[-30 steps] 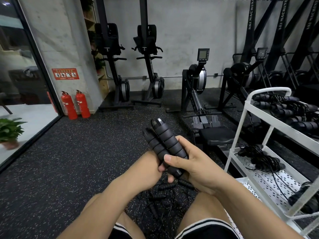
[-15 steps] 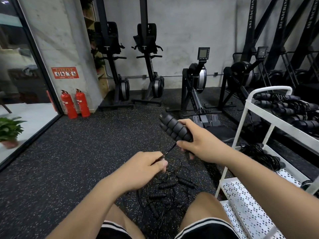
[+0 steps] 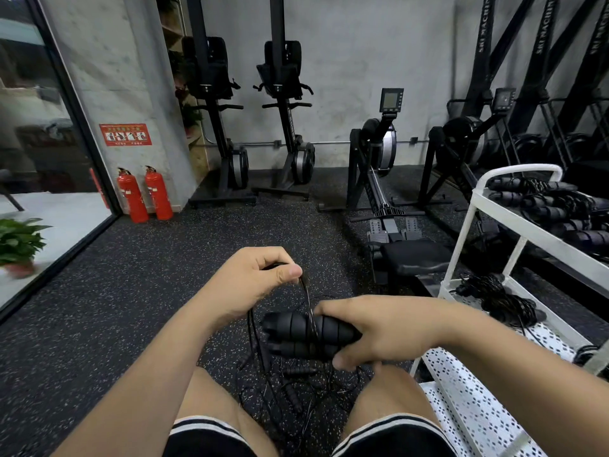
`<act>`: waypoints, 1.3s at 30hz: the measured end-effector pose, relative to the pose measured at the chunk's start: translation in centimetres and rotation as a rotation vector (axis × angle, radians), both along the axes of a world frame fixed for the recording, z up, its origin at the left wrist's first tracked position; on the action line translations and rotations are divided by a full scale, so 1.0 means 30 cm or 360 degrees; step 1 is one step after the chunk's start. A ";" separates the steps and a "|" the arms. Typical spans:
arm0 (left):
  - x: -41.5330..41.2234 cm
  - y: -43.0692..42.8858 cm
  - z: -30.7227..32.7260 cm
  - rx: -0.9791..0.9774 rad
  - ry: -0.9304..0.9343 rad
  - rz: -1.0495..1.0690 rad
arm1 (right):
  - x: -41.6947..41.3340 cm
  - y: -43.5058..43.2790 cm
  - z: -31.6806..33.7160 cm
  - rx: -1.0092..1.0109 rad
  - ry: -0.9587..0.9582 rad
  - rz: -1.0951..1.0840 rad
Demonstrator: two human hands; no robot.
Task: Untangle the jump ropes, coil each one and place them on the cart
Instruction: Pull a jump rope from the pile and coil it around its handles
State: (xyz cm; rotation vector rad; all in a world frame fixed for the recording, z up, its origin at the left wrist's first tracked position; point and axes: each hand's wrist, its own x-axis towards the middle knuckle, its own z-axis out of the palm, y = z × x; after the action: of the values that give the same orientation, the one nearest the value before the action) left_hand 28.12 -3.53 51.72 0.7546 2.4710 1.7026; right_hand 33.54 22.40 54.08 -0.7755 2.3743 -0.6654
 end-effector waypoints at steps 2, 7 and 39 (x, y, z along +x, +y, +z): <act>-0.006 0.003 -0.030 0.0267 -0.0196 -0.0016 | 0.037 -0.001 0.070 -0.0164 0.0066 0.0004; -0.002 0.051 -0.100 0.0321 -0.0382 0.0000 | 0.056 0.003 0.157 -0.0602 0.0316 -0.0181; 0.067 0.075 -0.073 0.0598 -0.0409 -0.0013 | 0.052 0.022 0.074 -0.1245 -0.0366 -0.0098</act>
State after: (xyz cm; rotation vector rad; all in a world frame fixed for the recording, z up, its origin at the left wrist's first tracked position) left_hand 30.13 -1.29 49.53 0.5236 2.0056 2.1384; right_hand 35.11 23.07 56.29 -0.8653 1.9061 -1.6566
